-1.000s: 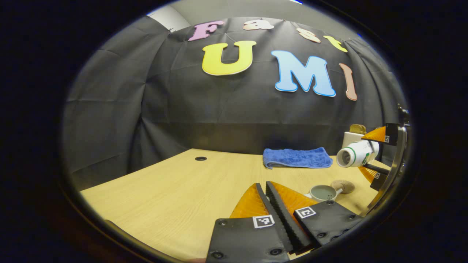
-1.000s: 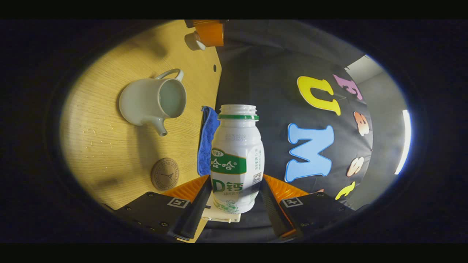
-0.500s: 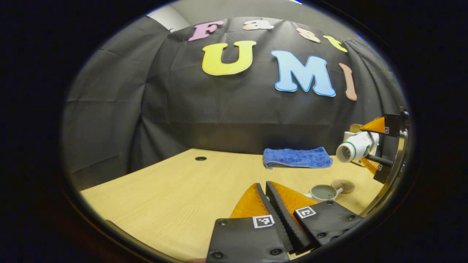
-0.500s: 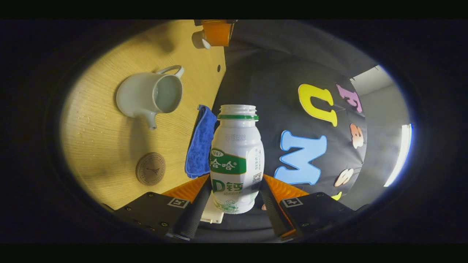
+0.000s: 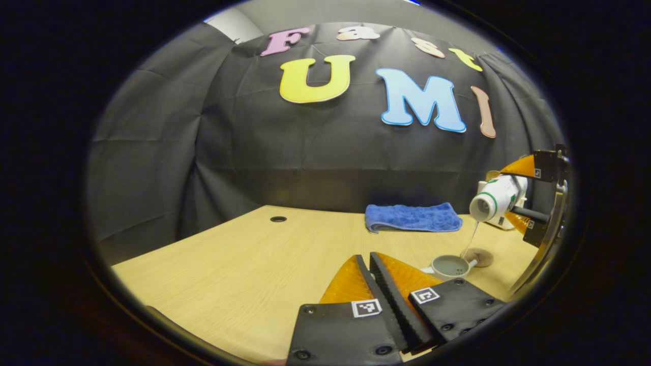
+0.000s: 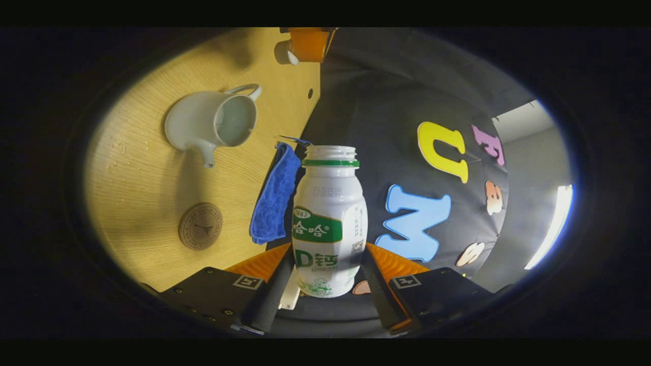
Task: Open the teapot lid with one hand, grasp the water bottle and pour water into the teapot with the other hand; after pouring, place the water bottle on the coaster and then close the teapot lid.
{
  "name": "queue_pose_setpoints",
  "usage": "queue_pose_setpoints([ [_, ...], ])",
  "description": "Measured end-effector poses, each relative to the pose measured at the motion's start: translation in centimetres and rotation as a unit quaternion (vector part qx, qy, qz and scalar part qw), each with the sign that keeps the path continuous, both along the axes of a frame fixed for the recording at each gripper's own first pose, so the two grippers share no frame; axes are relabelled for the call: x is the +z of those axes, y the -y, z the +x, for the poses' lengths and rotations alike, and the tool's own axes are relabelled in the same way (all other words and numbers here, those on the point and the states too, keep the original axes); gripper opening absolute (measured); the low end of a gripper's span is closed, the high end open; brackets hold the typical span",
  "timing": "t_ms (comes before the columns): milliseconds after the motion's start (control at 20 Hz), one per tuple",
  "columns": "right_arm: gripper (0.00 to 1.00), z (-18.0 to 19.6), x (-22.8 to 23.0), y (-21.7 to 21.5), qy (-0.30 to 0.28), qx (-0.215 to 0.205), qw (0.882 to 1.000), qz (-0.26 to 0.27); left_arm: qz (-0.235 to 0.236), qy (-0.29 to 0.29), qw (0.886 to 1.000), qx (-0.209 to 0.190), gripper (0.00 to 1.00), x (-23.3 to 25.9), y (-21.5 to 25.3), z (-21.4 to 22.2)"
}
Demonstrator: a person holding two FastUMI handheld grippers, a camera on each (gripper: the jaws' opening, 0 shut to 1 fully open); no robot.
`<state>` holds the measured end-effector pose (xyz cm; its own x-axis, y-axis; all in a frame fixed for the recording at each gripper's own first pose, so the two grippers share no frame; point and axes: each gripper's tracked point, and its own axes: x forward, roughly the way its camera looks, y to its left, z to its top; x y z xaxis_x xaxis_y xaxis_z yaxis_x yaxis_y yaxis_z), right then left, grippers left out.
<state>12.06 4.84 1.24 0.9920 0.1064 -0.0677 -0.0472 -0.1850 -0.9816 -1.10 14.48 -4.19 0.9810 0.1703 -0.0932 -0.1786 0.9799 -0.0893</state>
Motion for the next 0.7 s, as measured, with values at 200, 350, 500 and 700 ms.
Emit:
queue_pose_setpoints([
  [200, 0.76, 0.0, 1.0, -0.1, 0.008, 0.005, 1.000, -0.011, 0.002, 0.000, 1.000, -0.001, 0.08, -0.1, 0.0, 0.0],
  [350, 0.76, 0.2, 1.7, -0.3, 0.016, 0.012, 1.000, -0.021, 0.001, -0.002, 1.000, -0.002, 0.08, -0.2, 0.1, 0.0],
  [500, 0.76, 0.1, 2.1, -0.6, 0.019, 0.015, 0.999, -0.027, 0.001, -0.001, 1.000, -0.002, 0.08, 0.1, 0.0, -0.1],
  [700, 0.76, 0.2, 2.4, -0.7, 0.022, 0.018, 0.999, -0.034, 0.001, -0.001, 1.000, -0.002, 0.08, -0.1, 0.1, 0.0],
])
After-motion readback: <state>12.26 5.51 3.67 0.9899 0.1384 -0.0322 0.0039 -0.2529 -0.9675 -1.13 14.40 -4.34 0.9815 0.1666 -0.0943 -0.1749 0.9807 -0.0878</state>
